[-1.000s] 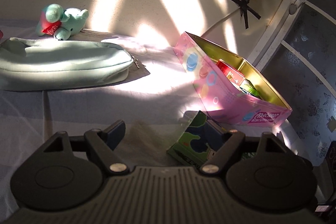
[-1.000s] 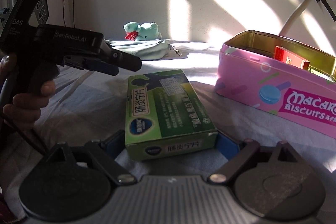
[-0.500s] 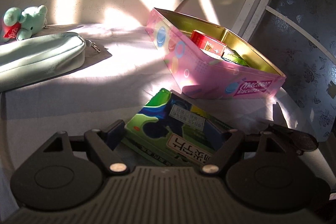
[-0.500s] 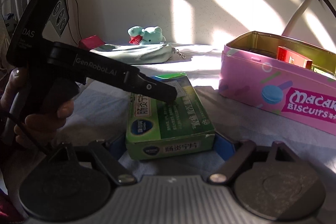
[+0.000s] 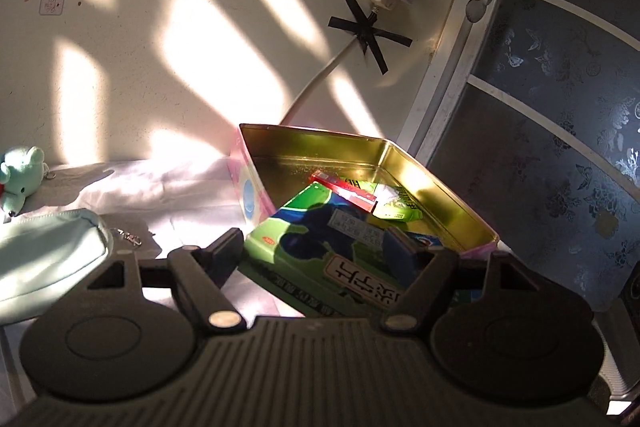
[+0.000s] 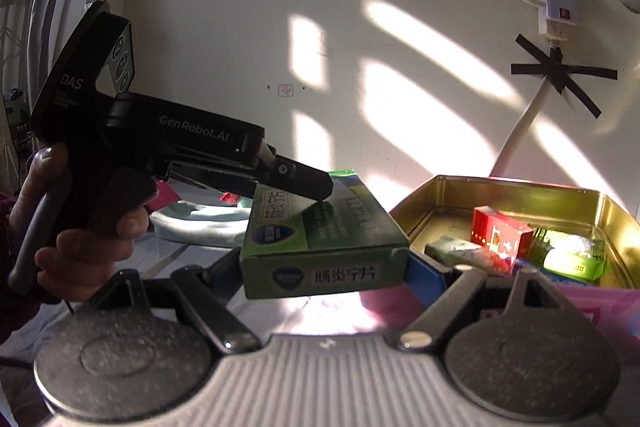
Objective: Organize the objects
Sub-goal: 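Carry the green Dove box into the pink tin with both grippers and release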
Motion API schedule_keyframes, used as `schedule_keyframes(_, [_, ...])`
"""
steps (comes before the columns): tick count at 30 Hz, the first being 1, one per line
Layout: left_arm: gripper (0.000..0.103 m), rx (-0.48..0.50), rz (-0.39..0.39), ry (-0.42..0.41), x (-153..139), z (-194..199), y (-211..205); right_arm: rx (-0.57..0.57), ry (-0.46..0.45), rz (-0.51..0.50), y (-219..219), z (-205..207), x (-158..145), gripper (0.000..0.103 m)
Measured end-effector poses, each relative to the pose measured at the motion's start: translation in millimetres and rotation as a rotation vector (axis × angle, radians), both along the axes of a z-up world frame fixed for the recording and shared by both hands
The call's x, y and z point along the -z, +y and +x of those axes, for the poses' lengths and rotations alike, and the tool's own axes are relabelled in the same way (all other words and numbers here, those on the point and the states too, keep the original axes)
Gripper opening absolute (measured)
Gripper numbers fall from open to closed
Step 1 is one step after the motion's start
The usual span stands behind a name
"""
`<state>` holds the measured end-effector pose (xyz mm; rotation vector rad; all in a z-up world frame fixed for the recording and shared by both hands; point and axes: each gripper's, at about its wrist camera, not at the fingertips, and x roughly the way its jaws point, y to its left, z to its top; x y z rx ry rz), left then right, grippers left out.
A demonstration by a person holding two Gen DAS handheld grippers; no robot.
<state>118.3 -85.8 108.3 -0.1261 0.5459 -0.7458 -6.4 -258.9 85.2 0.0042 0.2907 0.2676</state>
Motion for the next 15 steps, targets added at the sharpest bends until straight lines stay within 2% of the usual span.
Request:
schedule_keyframes(5, [0.078,0.015,-0.020,-0.010,-10.5,25.6,-32.8,0.064,-0.055,-0.060,-20.9,19.4,-10.8,0.085])
schedule_keyframes(10, [0.079,-0.007,0.022,0.026,1.9,49.4,-64.3,0.120,0.004,-0.102,-37.7,49.1,-1.8,0.086])
schedule_keyframes(13, [0.079,-0.008,0.052,0.050,13.3,50.6,-77.2,0.236,0.039,-0.185,-39.8,68.6,10.5,0.085])
schedule_keyframes(15, [0.079,-0.013,0.080,0.033,20.1,44.4,-82.8,0.297,0.081,-0.193,-45.1,81.1,17.6,0.086])
